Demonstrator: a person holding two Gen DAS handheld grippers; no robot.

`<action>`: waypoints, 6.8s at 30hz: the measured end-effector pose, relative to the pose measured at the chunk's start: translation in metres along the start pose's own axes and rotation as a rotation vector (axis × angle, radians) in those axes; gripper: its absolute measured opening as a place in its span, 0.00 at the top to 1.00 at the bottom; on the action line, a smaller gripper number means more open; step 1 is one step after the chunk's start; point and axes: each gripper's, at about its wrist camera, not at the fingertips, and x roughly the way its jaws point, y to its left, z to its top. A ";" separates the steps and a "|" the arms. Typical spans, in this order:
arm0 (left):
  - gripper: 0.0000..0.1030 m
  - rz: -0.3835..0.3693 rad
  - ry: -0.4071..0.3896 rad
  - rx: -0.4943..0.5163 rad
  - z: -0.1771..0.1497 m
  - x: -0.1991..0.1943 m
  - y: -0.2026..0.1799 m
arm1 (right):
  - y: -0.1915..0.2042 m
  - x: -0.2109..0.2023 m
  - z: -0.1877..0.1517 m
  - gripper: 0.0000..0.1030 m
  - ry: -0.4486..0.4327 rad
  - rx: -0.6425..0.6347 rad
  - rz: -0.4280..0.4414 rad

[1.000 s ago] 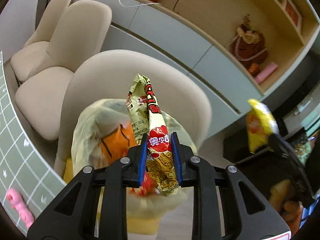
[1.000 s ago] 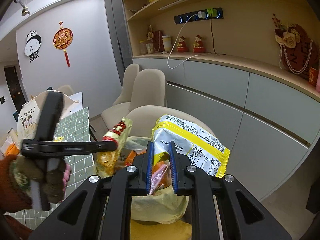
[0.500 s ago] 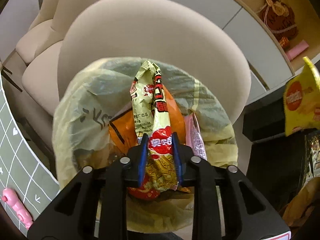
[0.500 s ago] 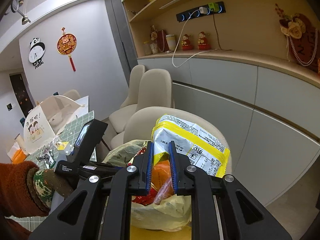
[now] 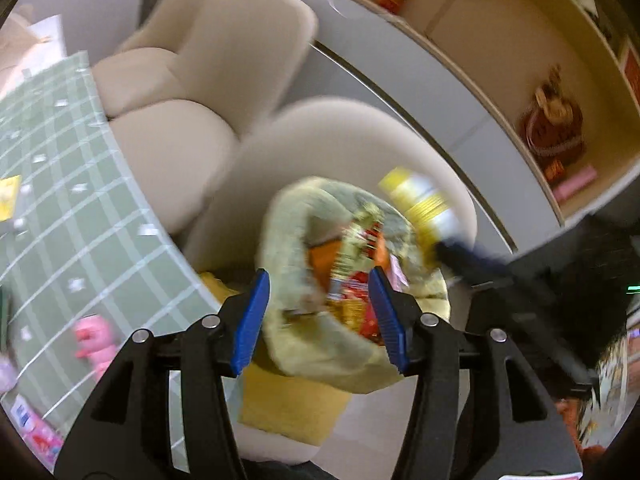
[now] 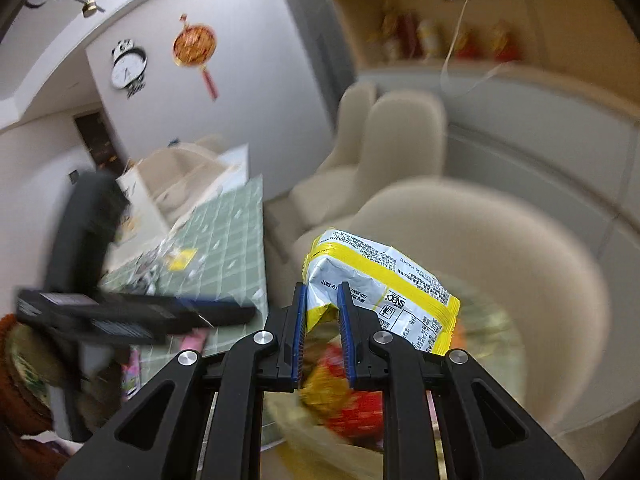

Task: Collect trash
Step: 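Open both grippers to drop the wrapper and bag into the bin, then move both grippers back over the table toward the remaining trash, then grasp the pink Kleenex pack with the right gripper while the left gripper grasps the pink-yellow wrapper, then carry the Kleenex pack and pink-yellow wrapper over the trash bin with both grippers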

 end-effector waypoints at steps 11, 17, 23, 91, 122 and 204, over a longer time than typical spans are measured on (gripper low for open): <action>0.52 0.085 -0.044 -0.153 -0.032 -0.038 0.062 | -0.043 0.059 -0.033 0.84 0.207 0.145 -0.041; 0.52 0.082 -0.046 -0.186 -0.047 -0.044 0.071 | -0.030 0.048 -0.031 0.73 0.163 0.126 -0.062; 0.51 0.097 -0.073 -0.135 -0.057 -0.066 0.073 | 0.001 0.016 -0.030 0.62 0.085 0.076 -0.182; 0.50 0.140 -0.122 0.047 -0.186 -0.243 0.363 | 0.364 0.161 -0.168 0.79 0.365 -0.316 -0.170; 0.83 0.111 0.068 0.110 -0.159 -0.175 0.321 | 0.319 0.059 -0.153 0.92 0.144 -0.019 -0.216; 0.74 -0.063 0.015 0.252 -0.015 0.029 -0.058 | -0.018 -0.125 -0.043 0.92 -0.175 0.094 -0.425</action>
